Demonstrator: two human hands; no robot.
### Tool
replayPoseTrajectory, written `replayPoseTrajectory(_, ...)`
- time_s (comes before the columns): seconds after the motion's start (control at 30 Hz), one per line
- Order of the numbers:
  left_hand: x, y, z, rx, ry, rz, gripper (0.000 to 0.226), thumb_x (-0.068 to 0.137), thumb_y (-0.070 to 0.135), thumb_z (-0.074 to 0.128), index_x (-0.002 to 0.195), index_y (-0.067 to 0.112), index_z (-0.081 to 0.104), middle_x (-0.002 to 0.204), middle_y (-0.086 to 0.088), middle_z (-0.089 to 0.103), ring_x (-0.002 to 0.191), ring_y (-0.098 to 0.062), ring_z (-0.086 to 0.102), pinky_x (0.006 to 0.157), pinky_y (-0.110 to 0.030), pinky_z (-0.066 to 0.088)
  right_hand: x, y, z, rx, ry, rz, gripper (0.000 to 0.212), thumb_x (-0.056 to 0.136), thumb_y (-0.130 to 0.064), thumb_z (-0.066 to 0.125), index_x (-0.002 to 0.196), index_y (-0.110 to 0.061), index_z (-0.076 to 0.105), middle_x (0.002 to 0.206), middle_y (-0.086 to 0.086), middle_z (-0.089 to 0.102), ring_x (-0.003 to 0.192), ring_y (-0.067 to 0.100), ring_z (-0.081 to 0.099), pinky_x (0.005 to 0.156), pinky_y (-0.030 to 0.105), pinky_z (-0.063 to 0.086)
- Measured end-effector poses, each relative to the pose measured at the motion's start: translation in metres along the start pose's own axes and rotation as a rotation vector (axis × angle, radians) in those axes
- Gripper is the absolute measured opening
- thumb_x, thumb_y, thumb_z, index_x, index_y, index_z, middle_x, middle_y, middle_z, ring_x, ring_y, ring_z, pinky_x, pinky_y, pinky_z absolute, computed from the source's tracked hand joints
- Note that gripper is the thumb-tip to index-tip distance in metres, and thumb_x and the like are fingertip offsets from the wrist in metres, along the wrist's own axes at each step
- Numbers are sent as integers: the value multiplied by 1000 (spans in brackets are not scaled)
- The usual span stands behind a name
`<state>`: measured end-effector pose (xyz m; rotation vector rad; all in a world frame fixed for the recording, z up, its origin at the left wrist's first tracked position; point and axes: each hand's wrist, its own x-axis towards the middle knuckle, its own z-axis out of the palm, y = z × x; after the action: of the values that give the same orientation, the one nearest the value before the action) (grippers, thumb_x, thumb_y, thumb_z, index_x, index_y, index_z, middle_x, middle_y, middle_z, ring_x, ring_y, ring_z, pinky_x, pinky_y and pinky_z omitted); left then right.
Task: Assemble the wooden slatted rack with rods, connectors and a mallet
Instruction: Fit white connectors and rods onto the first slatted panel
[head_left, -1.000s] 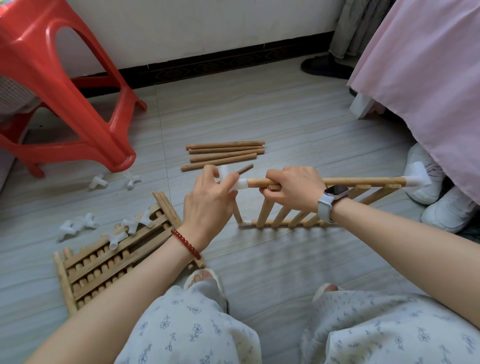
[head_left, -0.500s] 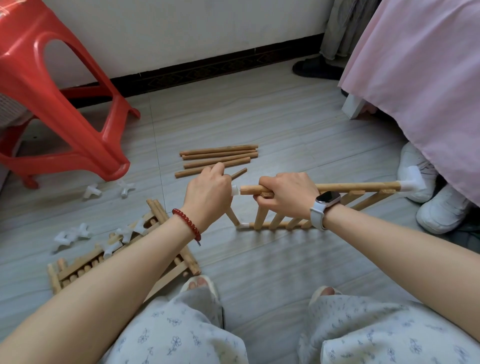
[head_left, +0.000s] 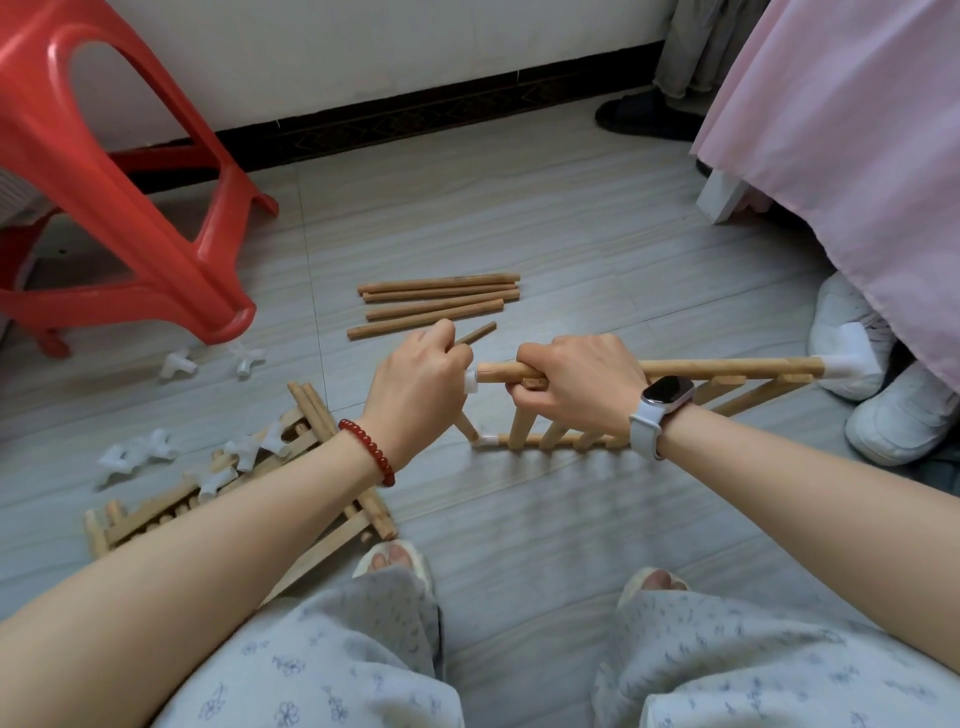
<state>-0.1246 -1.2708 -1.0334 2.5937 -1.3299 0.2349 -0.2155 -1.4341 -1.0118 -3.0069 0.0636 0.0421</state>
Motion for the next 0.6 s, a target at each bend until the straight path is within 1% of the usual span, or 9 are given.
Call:
replayPoseTrajectory(0.1, 2, -1, 4, -53, 72, 8, 25, 73, -6, 70, 60, 6, 52, 67, -8, 45, 50, -19, 38, 38, -25, 35, 0, 0, 0, -3, 12, 0, 24, 91, -42, 42, 76, -24, 44, 58, -6, 40, 61, 18, 45, 47, 24, 23)
replayPoseTrajectory(0.17, 4, -1, 6, -72, 83, -5, 26, 75, -7, 67, 59, 6, 51, 67, -9, 46, 50, -19, 38, 39, -25, 36, -1, 0, -1, -6, 6, -11, 24, 92, -42, 42, 76, -24, 43, 57, -7, 39, 60, 17, 44, 47, 24, 23)
replayPoseTrajectory(0.27, 8, -4, 13, -84, 108, -54, 26, 74, -11, 63, 59, 6, 49, 68, -9, 45, 50, -21, 38, 38, -31, 41, -5, 2, 1, -24, 4, -41, 24, 92, -43, 43, 76, -25, 42, 57, -7, 36, 59, 18, 43, 46, 25, 21)
replayPoseTrajectory(0.3, 10, -4, 14, -78, 110, -61, 26, 73, -11, 62, 59, 5, 49, 68, -9, 44, 50, -22, 38, 38, -32, 42, -6, 3, 1, -28, 5, -44, 23, 92, -43, 43, 77, -25, 42, 57, -7, 36, 59, 19, 43, 46, 25, 21)
replayPoseTrajectory(0.37, 11, -2, 13, -58, 104, -42, 26, 74, -11, 63, 60, 6, 48, 68, -8, 43, 50, -22, 37, 37, -31, 40, -5, 4, 1, -25, 11, -30, 23, 91, -43, 43, 78, -24, 44, 57, -7, 36, 60, 19, 43, 46, 25, 21)
replayPoseTrajectory(0.47, 5, 4, 13, -40, 59, 11, 23, 74, -6, 68, 64, 5, 52, 68, -9, 43, 51, -22, 39, 37, -29, 39, -1, 8, 0, -28, 15, -1, 23, 91, -43, 43, 80, -24, 49, 58, -6, 38, 63, 20, 47, 47, 26, 23)
replayPoseTrajectory(0.53, 3, 6, 12, -23, 46, 13, 23, 71, -7, 71, 64, 4, 51, 69, -9, 43, 50, -23, 39, 36, -27, 37, -2, 8, 1, -17, 15, 9, 23, 91, -43, 43, 79, -24, 48, 58, -6, 39, 64, 19, 48, 48, 27, 24)
replayPoseTrajectory(0.6, 2, 7, 11, 3, 37, 16, 26, 67, -7, 73, 64, 4, 51, 68, -10, 43, 49, -22, 38, 37, -23, 32, -5, 7, 1, -6, 16, 9, 21, 90, -42, 44, 78, -24, 46, 60, -6, 40, 64, 20, 47, 47, 27, 22)
